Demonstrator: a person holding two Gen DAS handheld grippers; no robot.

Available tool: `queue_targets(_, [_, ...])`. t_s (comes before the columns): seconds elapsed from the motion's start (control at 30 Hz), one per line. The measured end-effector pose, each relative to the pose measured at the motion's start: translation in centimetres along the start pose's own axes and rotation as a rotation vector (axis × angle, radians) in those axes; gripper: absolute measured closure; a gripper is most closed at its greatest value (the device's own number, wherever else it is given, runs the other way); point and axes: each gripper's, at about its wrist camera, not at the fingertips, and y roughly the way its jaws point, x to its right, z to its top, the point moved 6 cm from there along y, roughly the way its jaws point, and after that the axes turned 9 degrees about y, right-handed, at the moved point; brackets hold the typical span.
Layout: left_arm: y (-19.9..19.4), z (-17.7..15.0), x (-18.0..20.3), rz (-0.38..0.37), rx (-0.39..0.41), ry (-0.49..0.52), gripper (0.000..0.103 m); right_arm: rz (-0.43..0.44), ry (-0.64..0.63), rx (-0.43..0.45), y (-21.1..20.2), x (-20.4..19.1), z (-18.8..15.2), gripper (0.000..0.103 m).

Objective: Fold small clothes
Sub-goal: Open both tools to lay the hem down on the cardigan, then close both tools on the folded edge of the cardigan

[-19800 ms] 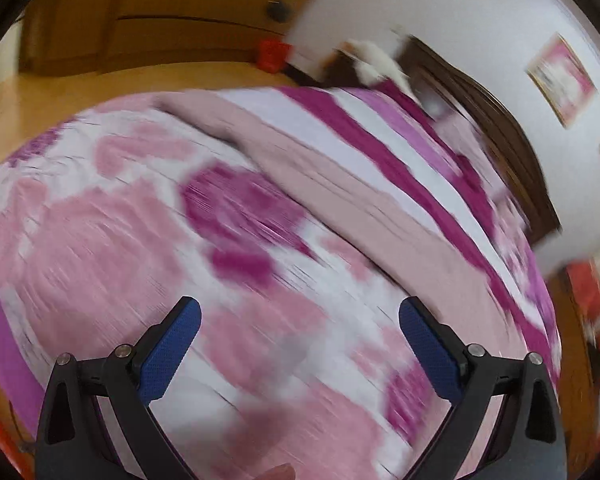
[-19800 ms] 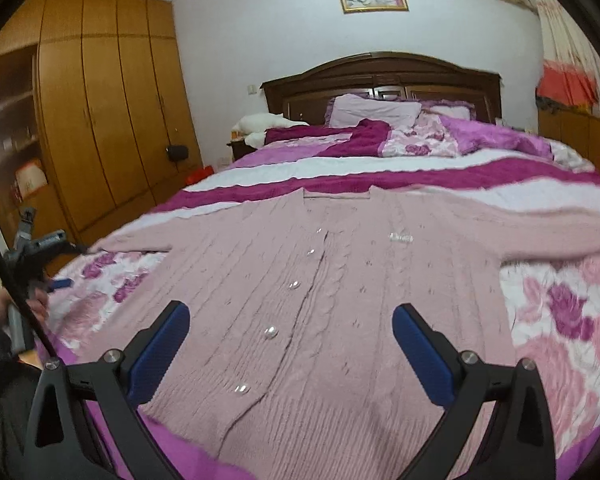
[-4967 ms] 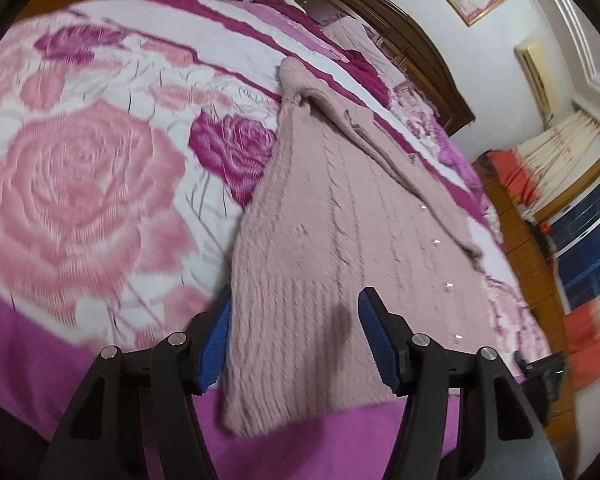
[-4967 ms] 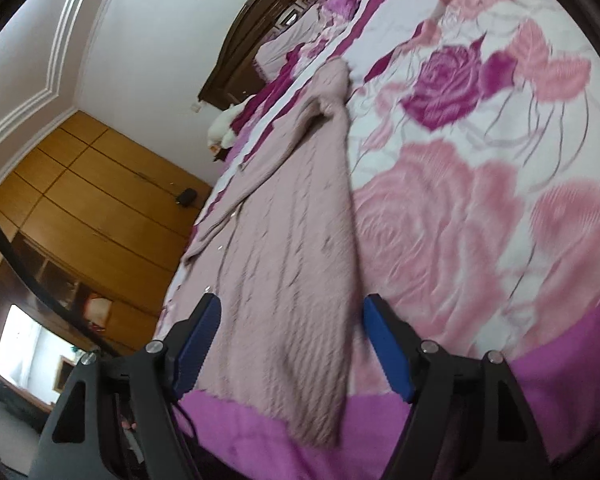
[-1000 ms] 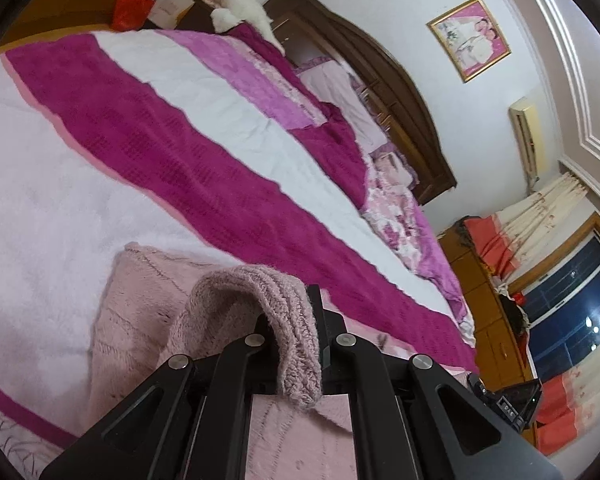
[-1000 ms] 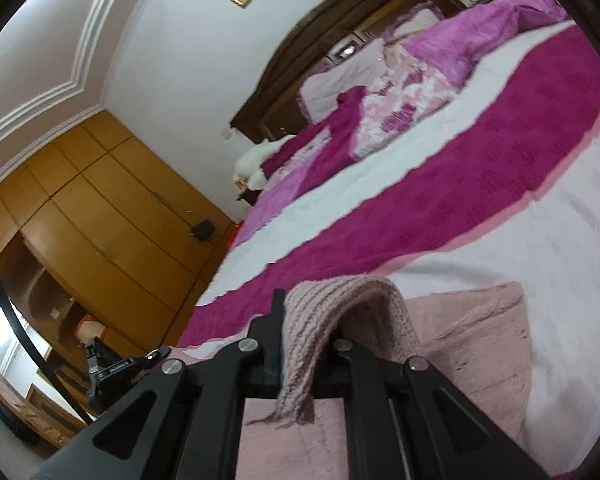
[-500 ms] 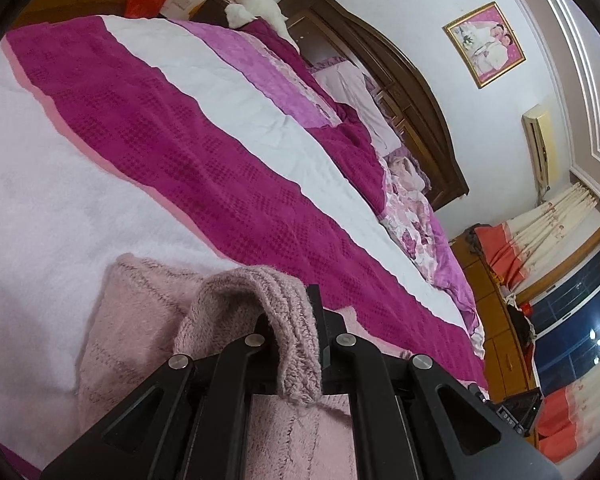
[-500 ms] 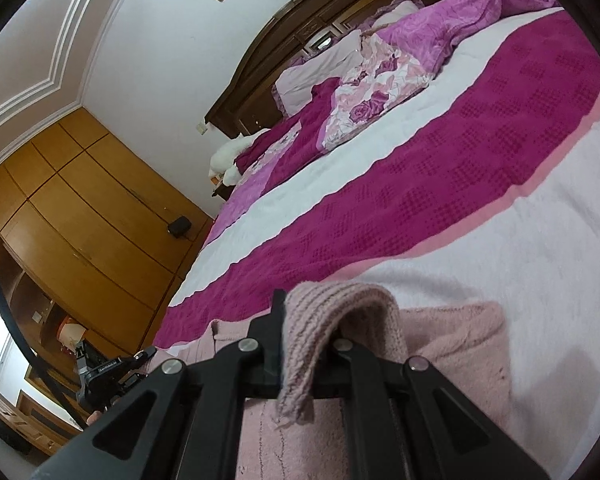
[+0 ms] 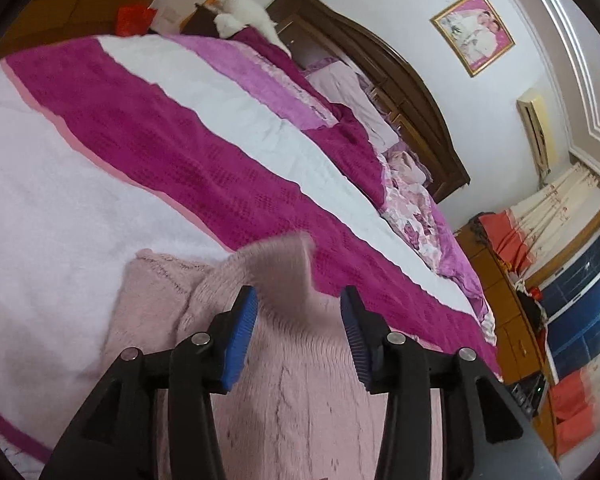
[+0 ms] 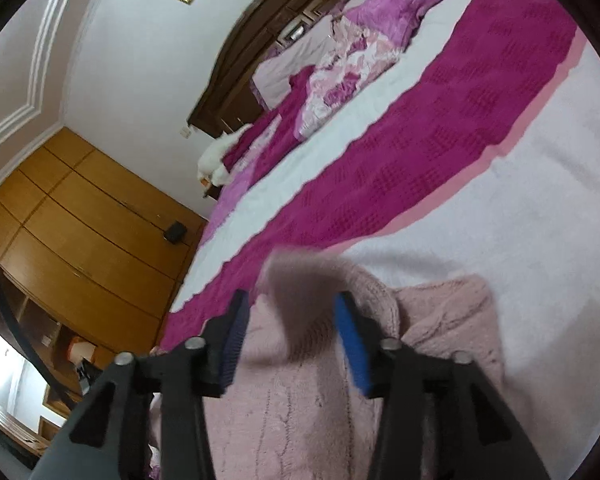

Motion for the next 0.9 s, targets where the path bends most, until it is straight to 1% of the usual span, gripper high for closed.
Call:
queue_targets(0.17, [-2.2, -0.8, 0.2, 0.009, -0.028, 0.025, 0.083, 0.022, -0.009, 0.023, -2.8, -0.6, -0.3, 0.052])
queue_targets(0.23, [-3.2, -1.5, 0.2, 0.060, -0.040, 0.070, 0.081, 0.017, -0.042, 0.027, -4.3, -0.9, -1.0, 0.052])
queue_targets(0.27, [-3.7, -2.2, 0.2, 0.100, -0.052, 0.115, 0.080, 0.008, -0.059, 0.024, -4.9, -1.0, -1.4, 0.051])
queue_targets(0.3, [-4.1, -2.9, 0.1, 0.140, -0.067, 0.161, 0.079, -0.009, -0.085, 0.018, -5.6, -1.0, -2.0, 0.051])
queue_targets(0.37, [-4.7, -4.3, -0.2, 0.191, -0.091, 0.220, 0.079, -0.056, -0.143, 0.014, -6.8, -1.0, -3.3, 0.051])
queue_targets(0.43, [-5.1, -5.6, -0.5, 0.209, -0.112, 0.246, 0.079, -0.112, -0.214, 0.010, -7.8, -0.9, -4.9, 0.051])
queue_targets(0.5, [-5.1, -6.4, -0.7, 0.213, -0.122, 0.248, 0.079, -0.152, -0.269, -0.001, -8.2, -0.6, -6.2, 0.051])
queue_targets(0.57, [-5.1, -6.9, -0.9, 0.235, -0.132, 0.264, 0.079, -0.199, -0.325, -0.023, -8.2, -0.2, -7.9, 0.051])
queue_targets(0.63, [-5.2, -6.9, -1.1, 0.266, -0.119, 0.271, 0.079, -0.246, -0.367, -0.045, -7.9, 0.4, -9.1, 0.051])
queue_targets(0.7, [-5.6, -6.7, -1.4, 0.277, -0.106, 0.264, 0.079, -0.291, -0.402, -0.050, -7.7, 0.7, -9.9, 0.051])
queue_targets(0.77, [-5.7, -6.8, -2.1, 0.279, -0.109, 0.243, 0.079, -0.291, -0.409, -0.039, -7.8, 0.7, -10.0, 0.052])
queue_targets(0.8, [-5.6, -6.9, -2.3, 0.268, -0.110, 0.228, 0.079, -0.291, -0.407, -0.037, -7.9, 0.7, -9.9, 0.055])
queue_targets(0.83, [-5.8, -7.1, -2.4, 0.262, -0.106, 0.220, 0.087, -0.292, -0.408, -0.034, -7.9, 0.7, -10.0, 0.065])
queue_targets(0.87, [-5.9, -7.1, -2.4, 0.255, -0.099, 0.215, 0.097, -0.295, -0.411, -0.028, -7.9, 0.7, -9.9, 0.073])
queue_targets(0.9, [-6.0, -7.0, -2.3, 0.255, -0.098, 0.216, 0.103, -0.298, -0.414, -0.024, -8.0, 0.7, -10.0, 0.087])
